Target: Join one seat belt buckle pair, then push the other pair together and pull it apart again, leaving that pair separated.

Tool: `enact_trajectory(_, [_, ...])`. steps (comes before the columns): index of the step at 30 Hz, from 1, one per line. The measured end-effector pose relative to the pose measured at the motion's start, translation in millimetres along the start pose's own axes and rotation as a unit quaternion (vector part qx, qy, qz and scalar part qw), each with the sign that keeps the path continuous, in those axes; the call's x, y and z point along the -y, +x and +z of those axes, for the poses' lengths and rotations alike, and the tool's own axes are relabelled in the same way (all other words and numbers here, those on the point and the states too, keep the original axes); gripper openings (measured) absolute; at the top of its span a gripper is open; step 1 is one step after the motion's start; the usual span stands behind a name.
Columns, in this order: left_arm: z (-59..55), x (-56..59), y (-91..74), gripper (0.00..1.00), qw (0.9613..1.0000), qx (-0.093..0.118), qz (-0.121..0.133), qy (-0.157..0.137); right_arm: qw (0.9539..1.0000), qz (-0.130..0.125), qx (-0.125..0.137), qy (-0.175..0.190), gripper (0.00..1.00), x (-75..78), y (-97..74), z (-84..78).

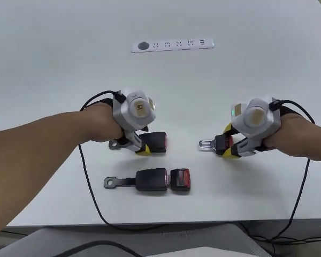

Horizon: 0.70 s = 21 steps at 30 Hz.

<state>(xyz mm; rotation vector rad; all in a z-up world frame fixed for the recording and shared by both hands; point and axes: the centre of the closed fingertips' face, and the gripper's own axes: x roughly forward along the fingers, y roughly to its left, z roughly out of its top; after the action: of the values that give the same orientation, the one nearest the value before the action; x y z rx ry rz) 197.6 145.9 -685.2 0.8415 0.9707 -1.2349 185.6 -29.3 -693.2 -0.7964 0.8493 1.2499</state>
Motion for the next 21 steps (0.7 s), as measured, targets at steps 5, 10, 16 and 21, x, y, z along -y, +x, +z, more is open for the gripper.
enact_trajectory(5, [-7.8,3.1,7.0,0.37,0.9998,-0.015,-0.012,0.006,1.0,0.009,-0.001,-0.003,0.34,1.1,3.2,-4.6])
enact_trajectory(10, [-8.8,1.8,5.3,0.35,0.9997,-0.011,-0.014,0.015,0.9998,0.016,0.01,0.008,0.34,-0.9,1.7,-3.0])
enact_trajectory(16, [-9.1,3.5,5.1,0.34,0.9995,-0.017,-0.013,0.024,0.9997,0.019,0.013,0.014,0.34,-1.4,1.1,-1.1])
enact_trajectory(21, [-10.1,3.2,5.9,0.33,0.9993,-0.022,-0.013,0.027,0.9996,0.02,0.009,0.016,0.34,-0.2,2.1,-1.0])
